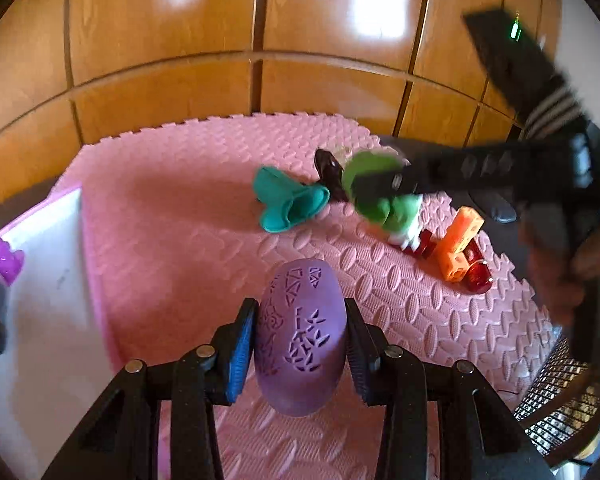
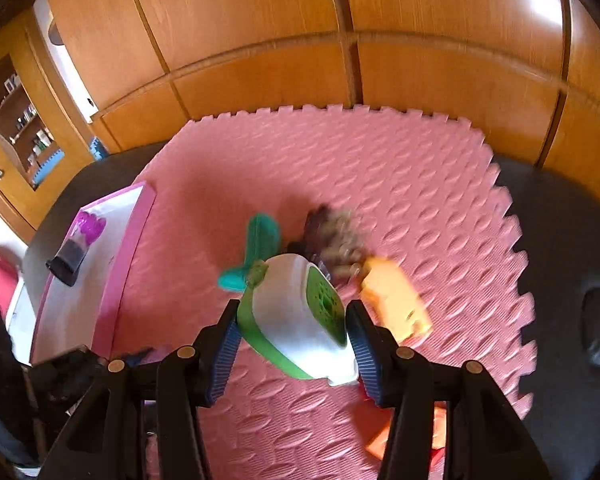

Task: Organize rigid objects
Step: 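Lift the purple soap with the left gripper while the right gripper grasps the green-white plug, then lower the purple soap into the white tray and open the left gripper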

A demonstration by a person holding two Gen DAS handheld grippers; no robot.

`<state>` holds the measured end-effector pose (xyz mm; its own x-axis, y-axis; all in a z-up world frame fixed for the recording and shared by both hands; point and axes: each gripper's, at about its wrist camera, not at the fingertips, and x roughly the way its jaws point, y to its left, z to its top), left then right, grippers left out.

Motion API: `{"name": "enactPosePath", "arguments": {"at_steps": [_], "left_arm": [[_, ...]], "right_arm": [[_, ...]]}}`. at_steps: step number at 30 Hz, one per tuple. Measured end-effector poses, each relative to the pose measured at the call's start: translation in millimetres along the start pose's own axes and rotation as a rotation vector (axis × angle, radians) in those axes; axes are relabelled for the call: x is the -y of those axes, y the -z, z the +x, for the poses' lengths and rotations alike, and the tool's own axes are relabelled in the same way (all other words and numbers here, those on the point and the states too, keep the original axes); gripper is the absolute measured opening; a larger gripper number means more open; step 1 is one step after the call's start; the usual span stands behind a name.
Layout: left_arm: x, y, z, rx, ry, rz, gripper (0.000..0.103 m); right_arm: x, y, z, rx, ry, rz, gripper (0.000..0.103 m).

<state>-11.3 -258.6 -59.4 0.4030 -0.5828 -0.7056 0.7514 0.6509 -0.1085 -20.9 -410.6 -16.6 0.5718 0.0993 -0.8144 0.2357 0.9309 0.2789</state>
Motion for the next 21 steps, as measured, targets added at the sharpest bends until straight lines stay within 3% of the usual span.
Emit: {"name": "enactPosePath", "arguments": {"at_steps": [9,21], "left_arm": [[-17,-3,-34,0.018,-0.040,-0.068,0.042],[-66,-10,-68,0.048,-0.102,-0.194,0.042]], "right_arm": [[11,13,7,0.033,-0.102,0.072,0.053],[10,13,4,0.030,-0.094,0.063,0.053]]}}
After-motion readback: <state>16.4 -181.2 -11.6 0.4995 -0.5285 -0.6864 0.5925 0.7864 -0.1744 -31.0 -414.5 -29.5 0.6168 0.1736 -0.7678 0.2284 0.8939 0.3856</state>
